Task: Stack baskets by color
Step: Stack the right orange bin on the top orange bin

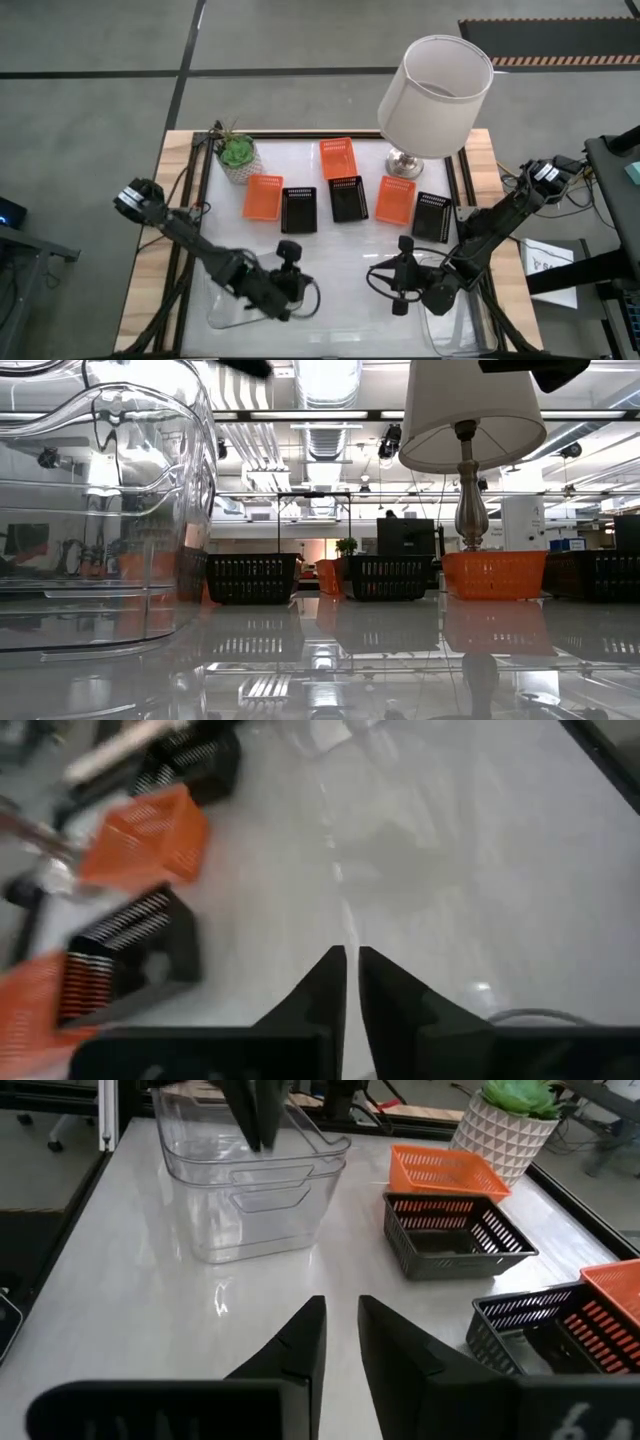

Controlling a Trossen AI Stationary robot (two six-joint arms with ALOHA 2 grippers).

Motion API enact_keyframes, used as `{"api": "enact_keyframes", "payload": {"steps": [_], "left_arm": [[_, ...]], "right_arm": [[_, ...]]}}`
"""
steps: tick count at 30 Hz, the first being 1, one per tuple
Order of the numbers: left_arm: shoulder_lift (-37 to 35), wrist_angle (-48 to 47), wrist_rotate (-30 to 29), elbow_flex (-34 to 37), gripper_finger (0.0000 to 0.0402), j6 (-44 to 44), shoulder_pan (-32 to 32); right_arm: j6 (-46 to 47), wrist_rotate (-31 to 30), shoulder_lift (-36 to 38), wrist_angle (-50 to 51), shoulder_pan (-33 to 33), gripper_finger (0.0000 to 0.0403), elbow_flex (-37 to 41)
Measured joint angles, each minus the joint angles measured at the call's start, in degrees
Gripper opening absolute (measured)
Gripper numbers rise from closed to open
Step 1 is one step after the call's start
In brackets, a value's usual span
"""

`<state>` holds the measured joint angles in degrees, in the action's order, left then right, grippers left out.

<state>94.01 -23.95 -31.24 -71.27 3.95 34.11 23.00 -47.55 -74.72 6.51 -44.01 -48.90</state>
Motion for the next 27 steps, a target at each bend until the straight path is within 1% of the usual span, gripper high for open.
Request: {"api": "enact_keyframes", "payload": {"steps": [1,3,5,10,16,19,23,27], "left_arm": [[-0.3,1.4,2.1,1.7,0.0005,0.3,-0.6],[-0.3,1.5,3.5,3.8,0.0001,3.0,-1.2],[-1.2,1.3,4.5,4.3,0.0002,5.7,-1.2],[-4.0,-1.6,10.0,4.5,0.0000,11.6,-0.5],[-9.2,-2.7,11.1,4.4,0.0000,13.5,1.5],[-12.3,-2.7,9.0,4.7,0.0000,11.1,2.6],[-15.6,-2.3,2.4,5.6,0.0000,4.8,4.3],[-18.4,-0.7,-0.4,7.8,0.0000,-2.6,4.3]], "right_arm": [[0.0,0.0,0.0,0.0,0.0,0.0051,0.0],[0.0,0.0,0.0,0.0,0.0,0.0047,0.0],[0.0,0.0,0.0,0.0,0.0,0.0044,0.0],[-0.2,0.0,0.0,0.0,0.0,0.0043,-0.1],[0.4,0.0,0.0,-0.1,0.2,0.0043,-0.1],[2.2,-0.7,0.0,-1.5,0.5,0.0043,-0.1],[6.6,-0.8,0.0,-1.2,2.9,0.0043,-0.9],[9.0,2.2,0.0,0.3,6.8,0.0043,-3.1]]}}
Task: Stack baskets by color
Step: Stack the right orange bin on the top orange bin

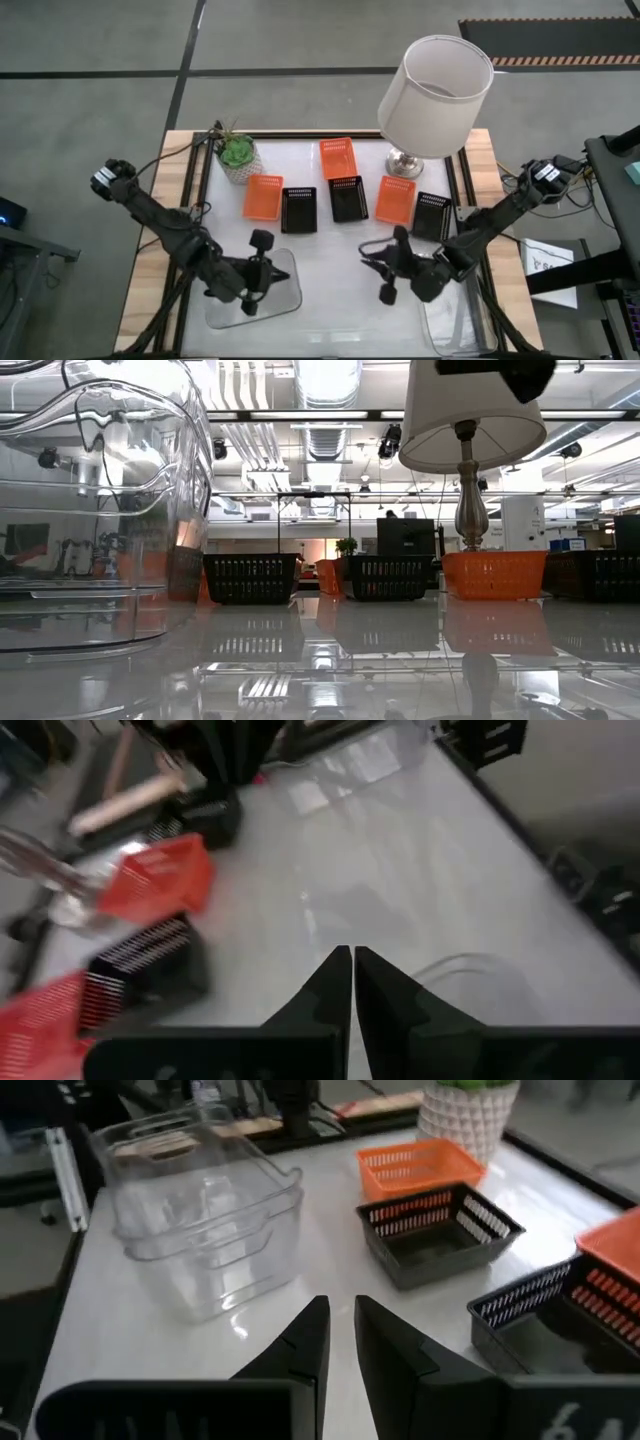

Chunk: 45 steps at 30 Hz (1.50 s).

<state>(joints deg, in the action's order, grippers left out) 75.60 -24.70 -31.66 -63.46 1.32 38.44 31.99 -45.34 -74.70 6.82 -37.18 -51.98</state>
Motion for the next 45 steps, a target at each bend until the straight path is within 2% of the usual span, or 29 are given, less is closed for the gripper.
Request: {"api": "enact_keyframes", "payload": {"steps": [3,7,12,17,22,27,31,36,41,45], "left_arm": [[-2.5,3.0,-2.8,3.7,0.0000,-6.4,-0.4],[-7.0,13.1,-4.8,11.8,0.0000,-15.5,-0.6],[-13.6,29.8,-4.9,22.8,0.0000,-26.4,-1.0],[-20.3,38.6,-4.9,30.3,0.0000,-30.6,-1.4],[-25.3,40.4,-4.8,33.4,0.0000,-31.7,-1.4],[-29.2,40.5,-4.9,34.9,0.0000,-33.5,-1.4],[-32.0,40.3,-4.9,35.7,0.0000,-35.5,-1.4],[-34.5,39.6,-5.5,35.8,0.0000,-36.3,-1.4],[-35.3,39.1,-5.6,35.8,0.0000,-36.3,-1.4],[-35.1,39.1,-5.6,35.8,0.0000,-36.2,-1.3]], "right_arm": [[3.5,3.2,0.0,5.3,3.5,0.0043,-3.1],[6.4,9.1,-0.1,15.7,7.8,0.0042,-8.0],[4.7,21.3,-0.1,37.3,12.2,0.0042,-14.5],[0.8,23.2,-0.1,51.6,15.1,0.0050,-16.1],[-3.8,26.1,-0.1,52.6,19.1,0.0095,-13.5],[-8.1,26.4,-0.8,50.9,24.0,0.0147,-9.5],[-12.5,27.5,-2.5,49.1,27.3,0.0173,-7.5],[-16.2,28.1,-5.5,46.9,30.3,0.0182,-6.1],[-17.4,31.4,-8.3,44.6,32.0,0.0175,-5.9],[-19.0,31.9,-10.9,42.6,32.2,0.0165,-5.9]]}}
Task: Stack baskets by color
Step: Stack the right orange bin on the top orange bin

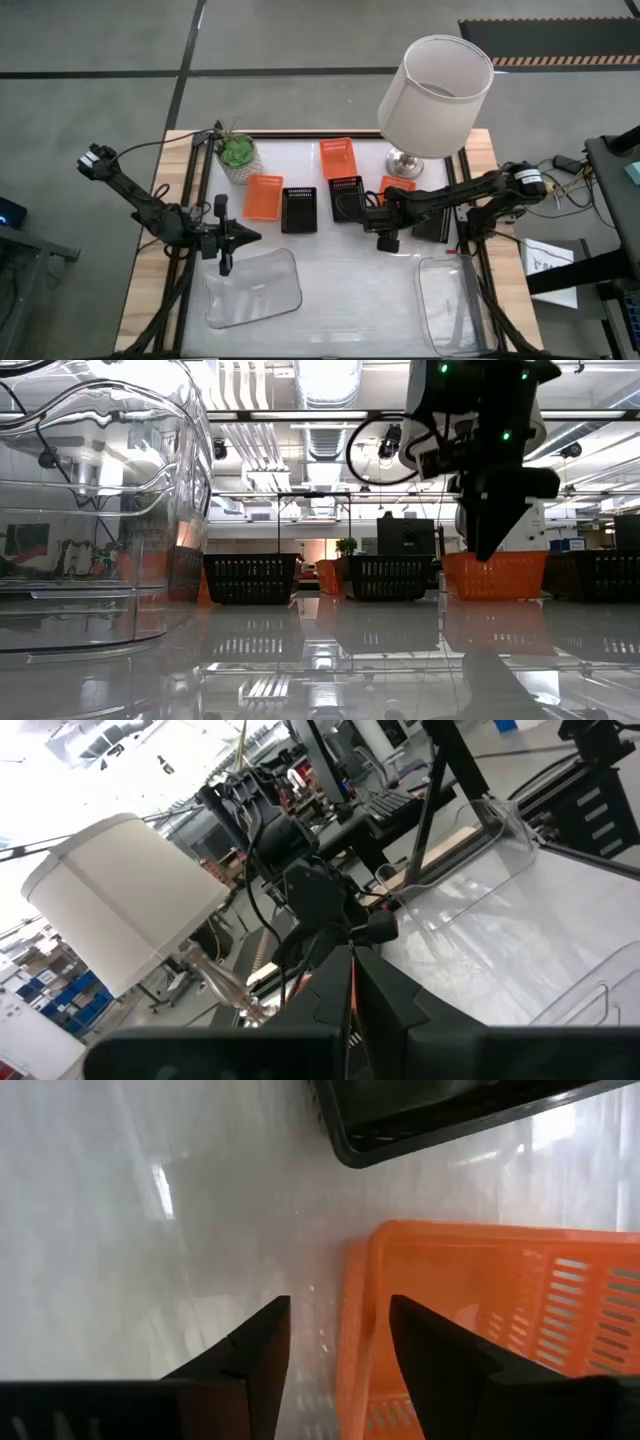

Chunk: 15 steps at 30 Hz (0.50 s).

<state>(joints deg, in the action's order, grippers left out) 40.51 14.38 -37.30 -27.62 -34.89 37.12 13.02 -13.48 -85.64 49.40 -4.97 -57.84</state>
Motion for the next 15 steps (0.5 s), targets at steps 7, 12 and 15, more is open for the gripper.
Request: {"api": "enact_keyframes", "payload": {"steps": [7,12,15], "left_arm": [[1.5,0.0,-0.1,0.0,0.0000,0.0,0.0],[2.2,0.0,-0.1,0.0,0.0000,0.1,0.1],[2.2,0.0,-0.1,0.0,0.0000,0.1,0.1]], "right_arm": [[1.2,-2.9,-4.6,-0.5,1.0,0.0130,0.0],[1.3,-2.5,-5.4,-0.5,0.9,0.0056,-0.1],[2.4,-2.5,-4.8,-0.4,0.9,0.0017,-0.1]]}}
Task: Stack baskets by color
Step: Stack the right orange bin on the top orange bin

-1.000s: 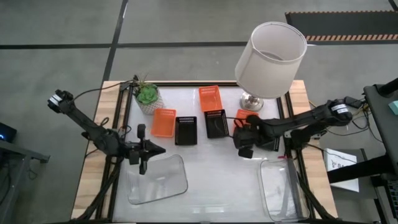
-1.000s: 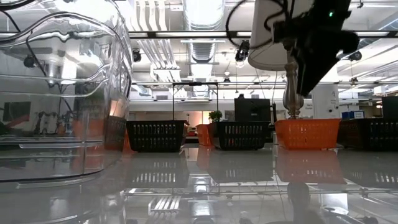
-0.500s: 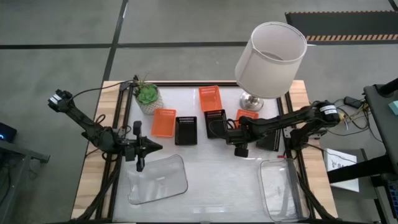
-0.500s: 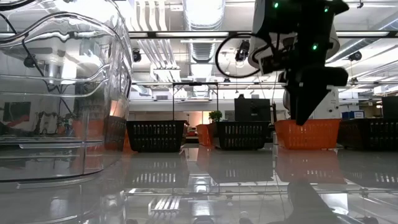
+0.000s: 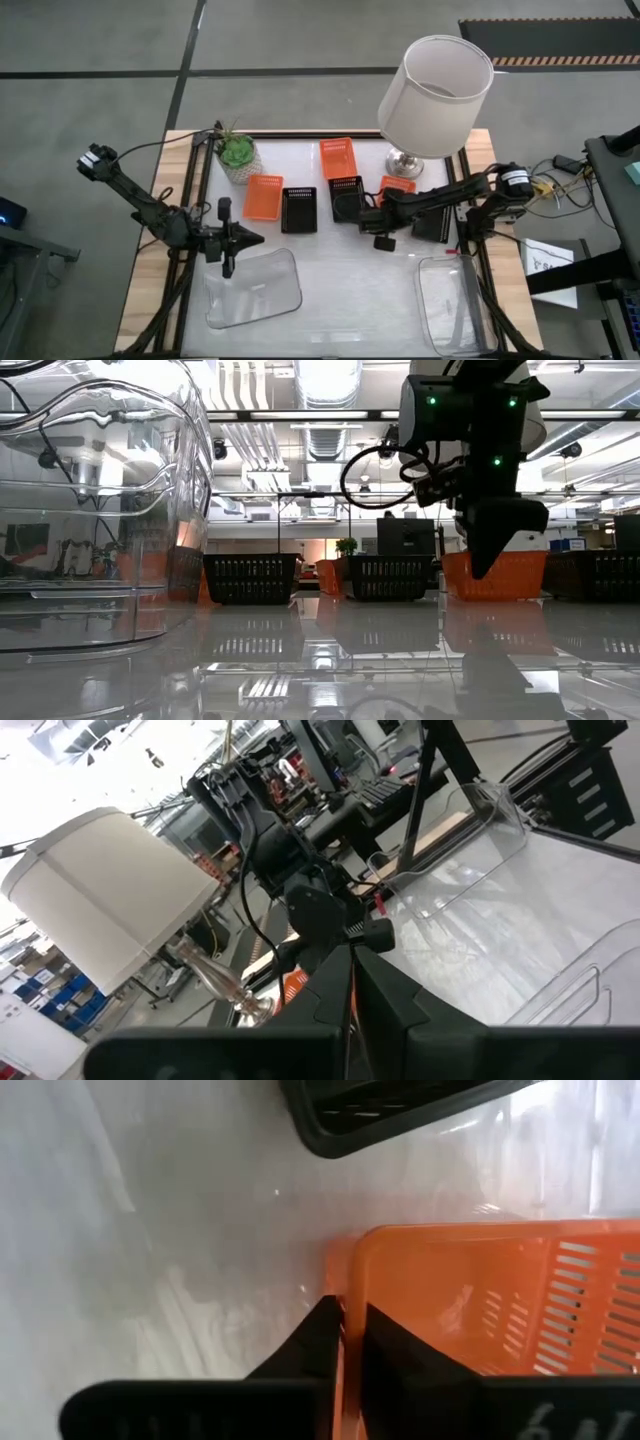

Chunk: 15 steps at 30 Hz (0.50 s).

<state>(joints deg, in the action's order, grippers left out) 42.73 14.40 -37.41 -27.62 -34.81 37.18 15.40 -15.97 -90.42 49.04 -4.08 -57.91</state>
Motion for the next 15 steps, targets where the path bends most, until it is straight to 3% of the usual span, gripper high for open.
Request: {"api": "enact_keyframes", "payload": {"steps": [7,15], "left_arm": [[-0.1,0.1,0.0,0.0,0.0000,0.0,0.0],[-0.7,0.2,-0.7,0.0,0.0000,0.0,0.0]], "right_arm": [[0.9,-0.3,3.0,3.4,-1.4,0.0009,-1.6],[4.0,-1.6,3.7,15.1,-6.0,0.0009,-10.5]]}}
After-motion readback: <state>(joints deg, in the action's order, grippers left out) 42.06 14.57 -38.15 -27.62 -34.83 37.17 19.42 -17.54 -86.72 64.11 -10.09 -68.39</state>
